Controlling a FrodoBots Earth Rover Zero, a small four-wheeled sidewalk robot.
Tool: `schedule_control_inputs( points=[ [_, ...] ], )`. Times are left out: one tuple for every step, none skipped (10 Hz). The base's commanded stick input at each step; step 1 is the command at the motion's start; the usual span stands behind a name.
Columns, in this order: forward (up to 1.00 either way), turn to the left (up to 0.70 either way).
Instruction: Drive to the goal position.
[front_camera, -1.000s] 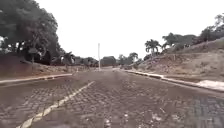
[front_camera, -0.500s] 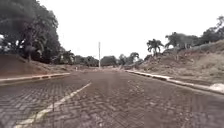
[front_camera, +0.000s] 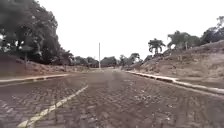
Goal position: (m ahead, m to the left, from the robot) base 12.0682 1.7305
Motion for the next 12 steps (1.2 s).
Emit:
schedule_control_inputs(
  points=[
    [1.0, 0.0],
    [1.0, 0.0],
    [1.0, 0.0],
    [1.0, 0.0],
    [1.0, 0.0],
    [1.0, 0.0],
    [1.0, 0.0],
    [1.0, 0.0],
    [1.0, 0.0],
    [1.0, 0.0],
    [1.0, 0.0],
    [1.0, 0.0]
  ],
)
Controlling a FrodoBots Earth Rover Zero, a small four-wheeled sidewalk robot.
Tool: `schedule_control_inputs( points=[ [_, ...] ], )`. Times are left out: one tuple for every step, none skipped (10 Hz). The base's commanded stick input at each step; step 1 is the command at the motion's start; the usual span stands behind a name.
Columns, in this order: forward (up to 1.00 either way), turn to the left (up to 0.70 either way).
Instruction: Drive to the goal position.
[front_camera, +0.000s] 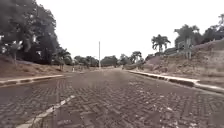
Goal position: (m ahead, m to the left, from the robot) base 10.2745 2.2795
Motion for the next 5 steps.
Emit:
schedule_control_inputs(
  points=[
    [1.0, 0.0],
    [1.0, 0.0],
    [1.0, 0.0],
    [1.0, 0.0],
    [1.0, 0.0]
  ],
)
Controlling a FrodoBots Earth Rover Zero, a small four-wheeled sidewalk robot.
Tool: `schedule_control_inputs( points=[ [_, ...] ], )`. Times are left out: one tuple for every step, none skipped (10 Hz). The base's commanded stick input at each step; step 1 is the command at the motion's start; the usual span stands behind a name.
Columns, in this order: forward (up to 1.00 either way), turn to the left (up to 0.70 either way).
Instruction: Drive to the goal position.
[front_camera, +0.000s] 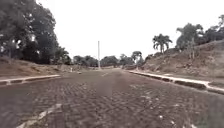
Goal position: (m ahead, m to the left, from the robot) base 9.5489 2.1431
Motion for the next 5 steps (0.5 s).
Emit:
schedule_control_inputs(
  points=[
    [1.0, 0.0],
    [1.0, 0.0],
    [1.0, 0.0],
    [1.0, 0.0],
    [1.0, 0.0]
  ],
)
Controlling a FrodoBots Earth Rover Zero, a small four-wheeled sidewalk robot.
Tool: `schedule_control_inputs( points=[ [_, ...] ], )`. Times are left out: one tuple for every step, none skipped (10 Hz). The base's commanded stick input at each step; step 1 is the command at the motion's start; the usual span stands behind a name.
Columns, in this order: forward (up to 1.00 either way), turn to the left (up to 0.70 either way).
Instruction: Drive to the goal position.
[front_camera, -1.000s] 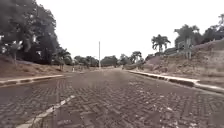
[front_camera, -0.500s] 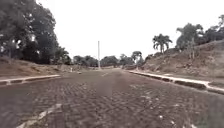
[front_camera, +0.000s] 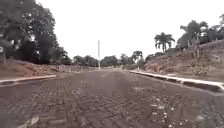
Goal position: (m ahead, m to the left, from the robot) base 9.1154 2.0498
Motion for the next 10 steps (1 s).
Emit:
schedule_control_inputs(
  points=[
    [1.0, 0.0],
    [1.0, 0.0],
    [1.0, 0.0],
    [1.0, 0.0],
    [1.0, 0.0],
    [1.0, 0.0],
    [1.0, 0.0],
    [1.0, 0.0],
    [1.0, 0.0],
    [1.0, 0.0]
  ],
)
